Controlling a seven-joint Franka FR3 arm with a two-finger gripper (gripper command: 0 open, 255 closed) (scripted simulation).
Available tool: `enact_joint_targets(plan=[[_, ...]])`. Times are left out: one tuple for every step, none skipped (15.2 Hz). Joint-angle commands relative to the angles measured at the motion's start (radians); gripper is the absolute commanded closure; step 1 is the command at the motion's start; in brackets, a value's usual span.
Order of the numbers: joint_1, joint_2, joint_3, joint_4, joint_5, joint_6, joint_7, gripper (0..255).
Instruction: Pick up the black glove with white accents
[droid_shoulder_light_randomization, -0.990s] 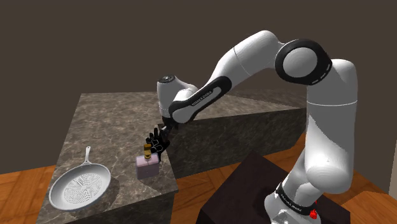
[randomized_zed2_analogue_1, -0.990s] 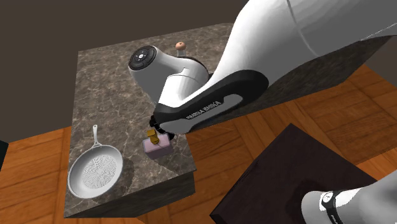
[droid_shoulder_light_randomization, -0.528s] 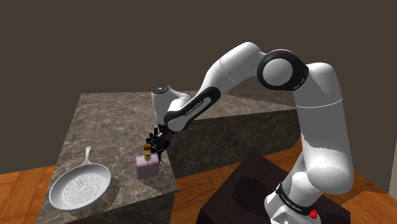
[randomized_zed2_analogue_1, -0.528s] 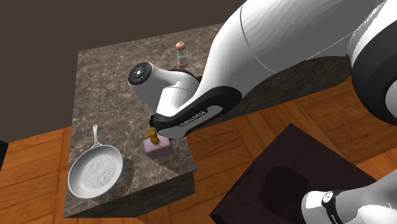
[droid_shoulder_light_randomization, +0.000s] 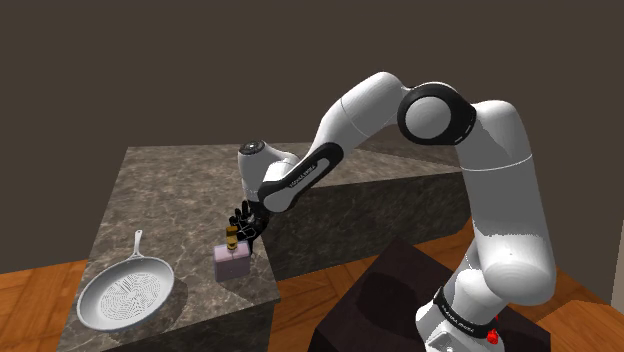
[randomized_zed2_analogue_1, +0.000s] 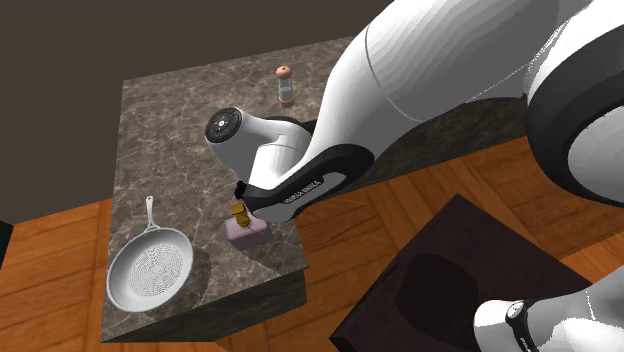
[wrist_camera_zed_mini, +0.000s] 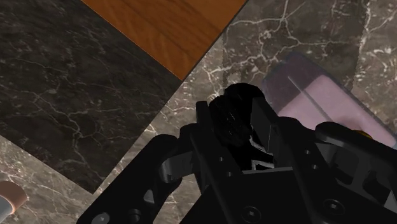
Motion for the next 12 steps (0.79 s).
enact_joint_targets(plan=[[0.000,0.001,0.000,0.000,0.000,0.000,0.000,255],[0.000,0.001,0.000,0.000,0.000,0.000,0.000,255],[0.000,0.001,0.000,0.000,0.000,0.000,0.000,255],[0.000,0.001,0.000,0.000,0.000,0.000,0.000,255],[0.000,0.001,0.000,0.000,0.000,0.000,0.000,255],[0.000,0.002,-0.001,0.000,-0.001,0.001,0.001,255],[-0.002,-0.009,0.002,-0.002,0.003,-0.007,-0.004,255],[-0.004,-0.020,0.005,-0.005,0.007,-0.015,-0.008,255],[-0.006,-0.030,0.008,-0.007,0.011,-0.023,-0.012,255],[-0.007,-0.040,0.011,-0.009,0.015,-0.031,-0.016,255],[-0.009,-0.051,0.014,-0.011,0.019,-0.039,-0.021,255],[-0.011,-0.061,0.017,-0.012,0.024,-0.048,-0.025,255]])
